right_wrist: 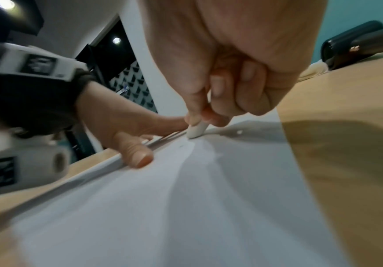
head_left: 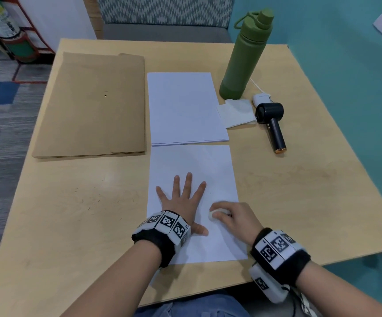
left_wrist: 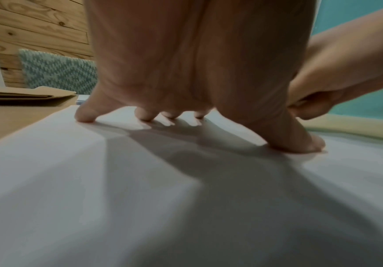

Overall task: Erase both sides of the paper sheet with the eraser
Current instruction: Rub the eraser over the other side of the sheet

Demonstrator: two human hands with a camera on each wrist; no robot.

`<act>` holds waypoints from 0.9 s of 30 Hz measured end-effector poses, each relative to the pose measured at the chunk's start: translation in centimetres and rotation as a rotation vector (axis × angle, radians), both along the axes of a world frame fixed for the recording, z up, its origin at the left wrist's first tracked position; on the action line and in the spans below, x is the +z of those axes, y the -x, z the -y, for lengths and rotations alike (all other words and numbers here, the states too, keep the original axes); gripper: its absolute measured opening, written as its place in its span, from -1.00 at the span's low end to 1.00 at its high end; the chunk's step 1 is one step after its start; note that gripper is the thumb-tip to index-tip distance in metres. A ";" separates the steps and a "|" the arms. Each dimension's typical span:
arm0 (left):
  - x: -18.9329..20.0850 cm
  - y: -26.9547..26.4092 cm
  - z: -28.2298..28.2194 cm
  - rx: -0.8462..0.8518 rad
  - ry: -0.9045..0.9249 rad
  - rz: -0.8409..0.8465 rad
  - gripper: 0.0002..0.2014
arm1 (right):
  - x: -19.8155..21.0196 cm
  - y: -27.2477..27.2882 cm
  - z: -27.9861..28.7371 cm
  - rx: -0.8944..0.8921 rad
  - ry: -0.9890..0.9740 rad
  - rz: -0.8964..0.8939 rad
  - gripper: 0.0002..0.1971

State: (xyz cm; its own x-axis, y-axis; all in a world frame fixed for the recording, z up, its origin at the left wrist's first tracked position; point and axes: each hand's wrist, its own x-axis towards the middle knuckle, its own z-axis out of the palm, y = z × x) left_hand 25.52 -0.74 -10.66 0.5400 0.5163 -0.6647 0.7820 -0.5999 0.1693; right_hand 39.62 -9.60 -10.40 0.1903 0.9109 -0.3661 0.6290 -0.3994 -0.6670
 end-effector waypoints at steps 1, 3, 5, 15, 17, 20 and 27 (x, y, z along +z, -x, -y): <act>0.0 0.0 0.0 -0.001 0.004 0.002 0.20 | 0.0 0.0 -0.5 -0.059 -0.017 -0.008 -0.86; 0.1 -0.3 0.1 -0.013 0.012 0.011 0.22 | -0.2 0.1 -0.8 -0.158 -0.037 -0.034 -0.87; 0.1 -0.8 0.4 -0.050 0.018 0.022 0.25 | -0.5 0.3 -0.4 -0.194 -0.047 -0.042 -0.87; -0.1 -1.8 0.5 -0.047 0.022 0.003 0.37 | 0.2 1.0 1.8 -0.048 0.062 -0.053 -0.83; 0.1 -1.9 0.4 -0.035 0.022 0.003 0.37 | 0.2 0.0 0.5 -0.115 0.034 -0.032 -0.84; 0.2 -2.0 0.4 -0.029 0.026 -0.009 0.36 | 0.2 -0.7 -0.6 -0.288 -0.033 -0.001 -0.84; 0.3 -2.1 0.4 -0.035 0.024 -0.020 0.37 | -0.1 1.5 2.5 -0.192 0.034 -0.053 -0.86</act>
